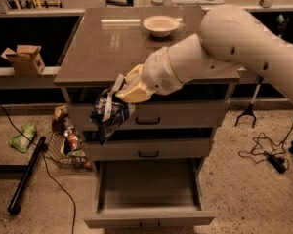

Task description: Place blue chip bag into bottom drawer

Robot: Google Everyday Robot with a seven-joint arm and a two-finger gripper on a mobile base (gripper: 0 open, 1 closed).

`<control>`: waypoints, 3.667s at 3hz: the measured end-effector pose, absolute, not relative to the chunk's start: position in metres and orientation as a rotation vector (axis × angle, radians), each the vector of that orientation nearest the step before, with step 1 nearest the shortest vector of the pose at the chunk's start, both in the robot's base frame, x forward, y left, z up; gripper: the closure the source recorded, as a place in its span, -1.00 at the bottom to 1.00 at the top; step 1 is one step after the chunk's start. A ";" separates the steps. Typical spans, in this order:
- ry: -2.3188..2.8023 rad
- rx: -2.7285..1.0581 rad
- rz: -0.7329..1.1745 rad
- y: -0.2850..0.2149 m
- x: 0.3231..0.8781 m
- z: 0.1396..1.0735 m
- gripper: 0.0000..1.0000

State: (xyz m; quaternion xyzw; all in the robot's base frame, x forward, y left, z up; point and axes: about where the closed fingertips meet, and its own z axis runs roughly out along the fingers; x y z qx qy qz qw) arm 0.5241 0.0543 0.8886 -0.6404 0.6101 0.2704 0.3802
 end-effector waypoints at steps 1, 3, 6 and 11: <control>1.608 -1.583 0.770 0.054 0.512 0.818 1.00; 1.722 -1.391 0.903 0.058 0.502 0.670 1.00; 1.766 -1.319 0.930 0.054 0.514 0.564 1.00; 1.926 -0.994 1.059 0.031 0.574 0.361 1.00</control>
Offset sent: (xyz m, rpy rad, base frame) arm -0.0267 -0.0073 -0.2439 0.1368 0.2304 -0.1417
